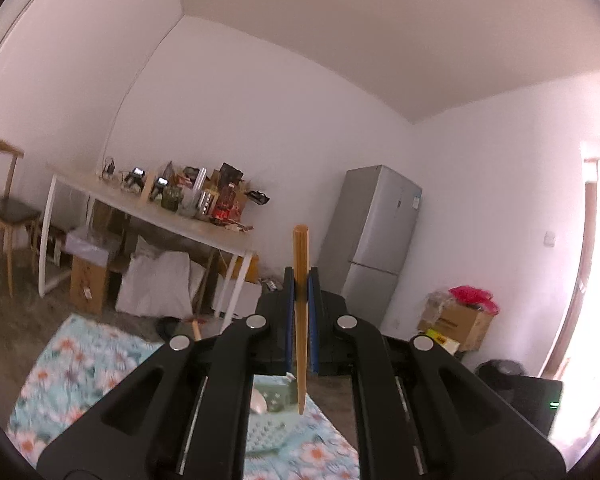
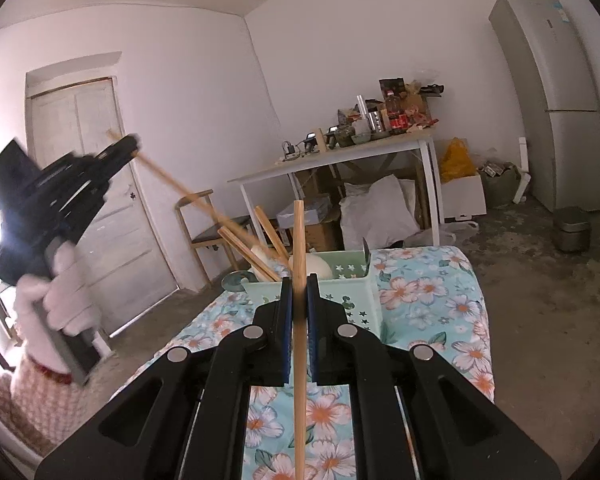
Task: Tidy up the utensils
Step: 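Lower the chopstick into the green holder and open the left tool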
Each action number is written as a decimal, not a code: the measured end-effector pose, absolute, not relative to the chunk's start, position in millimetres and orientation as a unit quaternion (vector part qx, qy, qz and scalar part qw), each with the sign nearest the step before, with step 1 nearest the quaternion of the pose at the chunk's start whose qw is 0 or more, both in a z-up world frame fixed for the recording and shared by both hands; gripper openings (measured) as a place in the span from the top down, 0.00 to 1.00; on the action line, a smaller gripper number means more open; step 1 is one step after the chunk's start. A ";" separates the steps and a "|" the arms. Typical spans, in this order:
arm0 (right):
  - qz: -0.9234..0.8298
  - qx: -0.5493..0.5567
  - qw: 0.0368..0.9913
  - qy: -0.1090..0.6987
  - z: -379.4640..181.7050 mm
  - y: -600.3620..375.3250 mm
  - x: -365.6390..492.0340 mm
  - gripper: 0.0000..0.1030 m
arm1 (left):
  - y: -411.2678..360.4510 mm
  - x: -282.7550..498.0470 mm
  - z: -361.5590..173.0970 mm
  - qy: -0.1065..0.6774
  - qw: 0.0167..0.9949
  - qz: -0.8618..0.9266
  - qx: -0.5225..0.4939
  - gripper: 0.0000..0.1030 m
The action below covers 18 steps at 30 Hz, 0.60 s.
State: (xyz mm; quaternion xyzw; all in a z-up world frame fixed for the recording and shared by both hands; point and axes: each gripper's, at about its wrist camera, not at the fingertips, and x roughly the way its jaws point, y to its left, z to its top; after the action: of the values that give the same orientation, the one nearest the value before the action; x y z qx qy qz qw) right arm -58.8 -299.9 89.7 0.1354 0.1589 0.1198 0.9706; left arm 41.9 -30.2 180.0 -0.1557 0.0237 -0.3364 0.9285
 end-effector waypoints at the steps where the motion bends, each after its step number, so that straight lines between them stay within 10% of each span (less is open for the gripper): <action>1: 0.122 0.137 0.970 0.159 89.0 -300.8 -56.8 0.93 | -36.5 45.3 180.3 0.024 0.930 -0.335 -0.151 0.95; 14: 0.127 0.160 0.962 0.180 68.5 -315.4 -32.1 0.93 | -118.7 131.0 132.0 0.123 0.940 -0.303 -0.093 0.94; 18: 0.123 0.161 0.961 0.186 65.9 -317.1 -29.0 0.93 | -105.3 140.6 120.9 0.146 0.932 -0.304 -0.133 0.75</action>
State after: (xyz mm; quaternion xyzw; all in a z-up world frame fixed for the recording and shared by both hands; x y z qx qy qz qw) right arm -29.0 -317.1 65.9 0.1609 0.1864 0.1233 0.9613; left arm 140.6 -105.3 120.9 -0.1332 0.1455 -0.3045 0.9319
